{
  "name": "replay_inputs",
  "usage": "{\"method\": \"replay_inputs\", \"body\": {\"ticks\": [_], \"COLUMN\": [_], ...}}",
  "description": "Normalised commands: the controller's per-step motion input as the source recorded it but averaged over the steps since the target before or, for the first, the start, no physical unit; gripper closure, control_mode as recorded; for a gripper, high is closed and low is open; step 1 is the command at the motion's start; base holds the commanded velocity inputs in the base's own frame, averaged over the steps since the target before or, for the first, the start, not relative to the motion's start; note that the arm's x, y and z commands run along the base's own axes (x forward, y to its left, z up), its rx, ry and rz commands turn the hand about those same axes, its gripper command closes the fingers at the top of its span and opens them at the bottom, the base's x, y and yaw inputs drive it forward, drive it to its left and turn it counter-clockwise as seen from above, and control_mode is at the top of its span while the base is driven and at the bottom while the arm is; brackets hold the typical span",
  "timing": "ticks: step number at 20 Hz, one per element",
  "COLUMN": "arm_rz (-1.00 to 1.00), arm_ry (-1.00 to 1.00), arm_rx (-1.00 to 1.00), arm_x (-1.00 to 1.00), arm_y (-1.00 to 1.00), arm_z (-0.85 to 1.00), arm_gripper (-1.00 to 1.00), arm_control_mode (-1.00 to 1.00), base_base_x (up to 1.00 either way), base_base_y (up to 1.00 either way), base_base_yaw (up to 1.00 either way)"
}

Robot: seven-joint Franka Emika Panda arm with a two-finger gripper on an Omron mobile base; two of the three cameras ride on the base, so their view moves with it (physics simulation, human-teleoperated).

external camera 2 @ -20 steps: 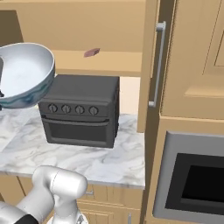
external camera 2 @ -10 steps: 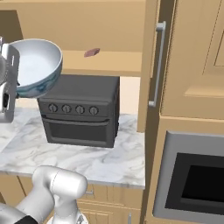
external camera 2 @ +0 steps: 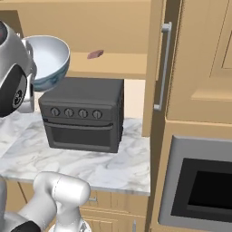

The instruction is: Pick the mug and place it in the sink. Pick the bowl and place it in the open cabinet and then close the cabinet.

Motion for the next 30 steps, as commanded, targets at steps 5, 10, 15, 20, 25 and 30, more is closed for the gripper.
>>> {"method": "replay_inputs", "body": {"ticks": [5, 10, 15, 20, 25, 30], "arm_rz": [0.04, 0.01, 0.0, 0.0, 0.0, 0.0], "arm_ry": [-0.08, -0.04, -0.01, 0.0, 0.0, 0.0], "arm_rx": [-0.02, -0.01, 0.0, 0.0, 0.0, 0.0], "arm_x": [0.54, 0.61, 0.61, 0.65, 0.66, 0.63], "arm_y": [0.05, 0.14, 0.11, 0.13, 0.13, 0.1], "arm_z": [0.0, 0.0, 0.0, 0.0, 0.0, 0.0], "arm_gripper": [1.0, 1.0, 1.0, 1.0, 1.0, 1.0], "arm_control_mode": [-1.0, -1.0, -1.0, -1.0, -1.0, -1.0], "base_base_x": [0.0, 0.0, 0.0, 0.0, 0.0, 0.0], "base_base_y": [0.0, 0.0, 0.0, 0.0, 0.0, 0.0], "base_base_yaw": [0.0, 0.0, 0.0, 0.0, 0.0, 0.0]}}
